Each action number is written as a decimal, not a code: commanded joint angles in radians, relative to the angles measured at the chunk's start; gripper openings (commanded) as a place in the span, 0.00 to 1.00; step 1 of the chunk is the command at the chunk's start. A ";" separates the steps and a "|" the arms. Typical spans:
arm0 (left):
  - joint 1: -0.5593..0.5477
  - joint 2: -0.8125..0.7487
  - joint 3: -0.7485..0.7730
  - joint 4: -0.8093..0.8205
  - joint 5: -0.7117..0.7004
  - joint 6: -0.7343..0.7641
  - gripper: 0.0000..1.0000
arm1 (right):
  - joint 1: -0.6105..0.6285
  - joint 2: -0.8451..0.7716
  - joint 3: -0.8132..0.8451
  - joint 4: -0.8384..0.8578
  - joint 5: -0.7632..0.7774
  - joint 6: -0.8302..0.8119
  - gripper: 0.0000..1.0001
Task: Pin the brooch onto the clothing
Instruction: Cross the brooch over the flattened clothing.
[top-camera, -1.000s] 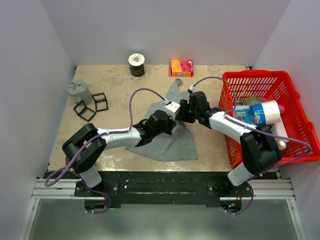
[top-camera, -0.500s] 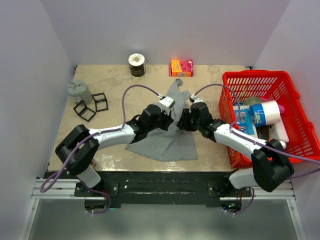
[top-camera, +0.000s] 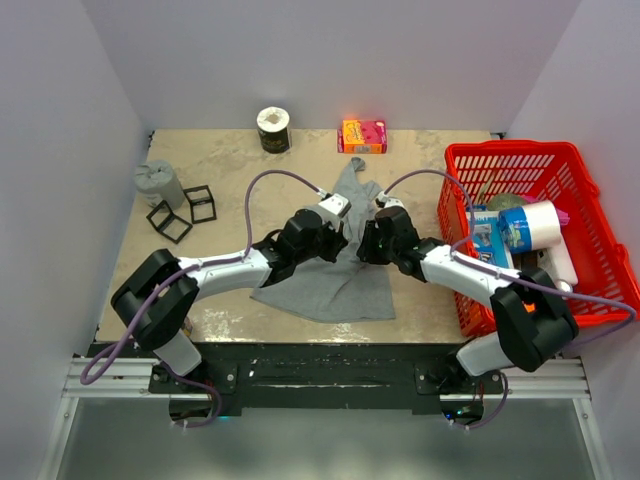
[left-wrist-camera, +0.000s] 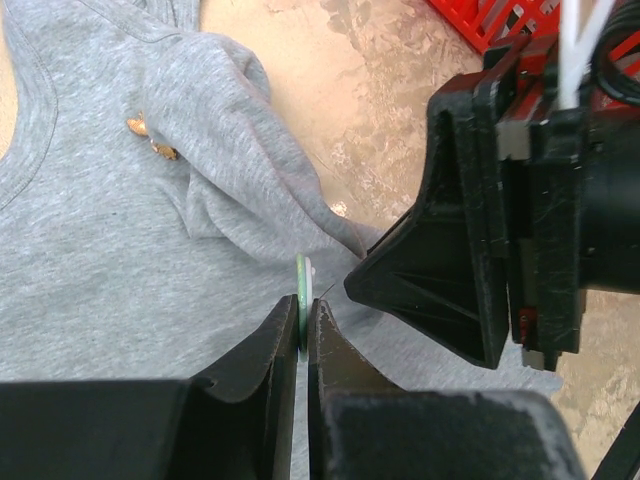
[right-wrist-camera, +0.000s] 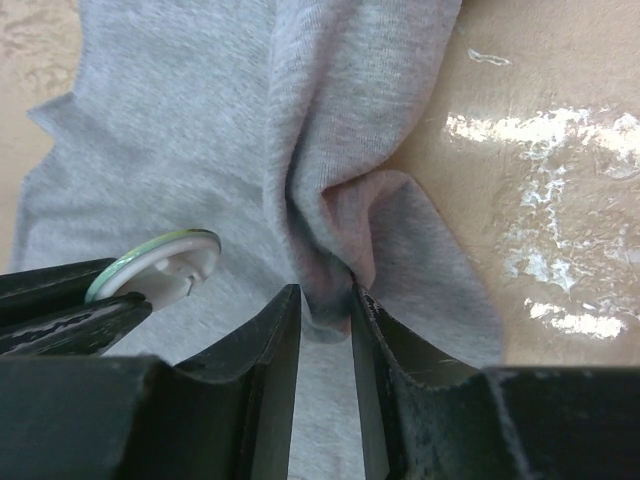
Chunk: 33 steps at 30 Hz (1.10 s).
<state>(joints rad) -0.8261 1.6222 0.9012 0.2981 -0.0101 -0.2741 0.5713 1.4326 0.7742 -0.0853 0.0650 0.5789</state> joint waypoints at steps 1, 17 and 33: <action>0.001 0.014 0.015 0.042 0.006 -0.010 0.00 | 0.004 0.020 0.042 0.067 -0.004 -0.030 0.27; -0.001 0.079 0.044 0.032 -0.014 -0.016 0.00 | 0.025 -0.043 0.039 0.068 -0.036 -0.040 0.00; 0.001 0.073 0.054 0.013 -0.033 -0.011 0.00 | 0.067 0.018 0.071 0.038 -0.064 -0.062 0.00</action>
<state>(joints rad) -0.8261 1.7073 0.9241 0.2813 -0.0277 -0.2775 0.6281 1.4227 0.7948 -0.0547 0.0082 0.5365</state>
